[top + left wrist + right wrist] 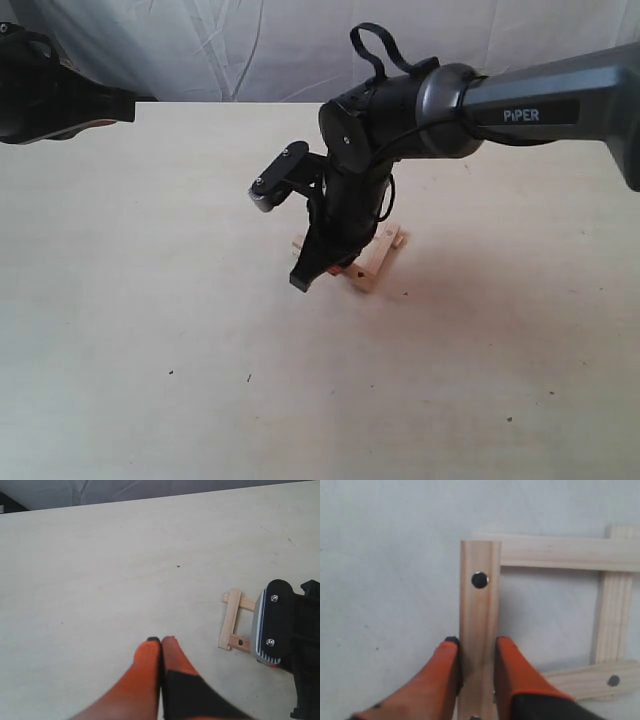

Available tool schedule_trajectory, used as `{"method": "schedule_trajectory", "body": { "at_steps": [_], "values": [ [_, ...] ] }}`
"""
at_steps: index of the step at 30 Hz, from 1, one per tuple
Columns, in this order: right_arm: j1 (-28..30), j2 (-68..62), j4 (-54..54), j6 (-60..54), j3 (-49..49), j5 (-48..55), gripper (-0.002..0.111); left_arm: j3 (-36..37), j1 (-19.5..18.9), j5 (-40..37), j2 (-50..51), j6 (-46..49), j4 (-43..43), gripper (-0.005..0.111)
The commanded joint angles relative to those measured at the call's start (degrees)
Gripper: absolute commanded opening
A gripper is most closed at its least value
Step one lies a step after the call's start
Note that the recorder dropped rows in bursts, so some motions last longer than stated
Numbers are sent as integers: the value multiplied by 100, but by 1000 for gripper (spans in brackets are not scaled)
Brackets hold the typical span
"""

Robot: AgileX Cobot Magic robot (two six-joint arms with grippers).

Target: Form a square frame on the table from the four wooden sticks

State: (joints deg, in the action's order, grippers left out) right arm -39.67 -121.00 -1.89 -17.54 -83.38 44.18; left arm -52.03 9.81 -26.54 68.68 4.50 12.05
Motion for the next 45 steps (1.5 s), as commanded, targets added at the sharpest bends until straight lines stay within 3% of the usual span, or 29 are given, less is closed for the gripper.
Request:
{"method": "schedule_trajectory", "body": {
  "at_steps": [1, 19, 21, 26, 28, 33, 36, 40, 45],
  "values": [
    [34, -25, -56, -48, -41, -250, -1, 7, -6, 60, -30, -30, 32, 0],
    [34, -241, -56, 322, -41, -310, 0, 7, -6, 83, -30, -30, 60, 0],
    [34, -241, -56, 415, -41, -310, 7, 7, -6, 83, -30, -30, 60, 0],
    [34, -105, -45, 507, -41, -299, 47, 7, -6, 83, -30, -30, 60, 0],
    [34, 75, -45, 829, -41, -286, 51, 7, -6, 233, -30, -30, 33, 0],
    [319, 752, -154, 2043, 51, 137, 47, 7, -6, 436, -178, 36, -427, 0],
    [638, 1347, -201, 2575, 548, 112, 29, 294, -6, 666, -535, 36, -335, 0],
    [987, 2471, -1012, 3483, 1585, -44, -1, 1120, -6, 1694, -1401, 36, -253, 0],
    [1026, 4125, -2333, 4039, 2840, -907, 0, 2035, -6, 1935, -2691, 36, -241, 0]
  ]
}}
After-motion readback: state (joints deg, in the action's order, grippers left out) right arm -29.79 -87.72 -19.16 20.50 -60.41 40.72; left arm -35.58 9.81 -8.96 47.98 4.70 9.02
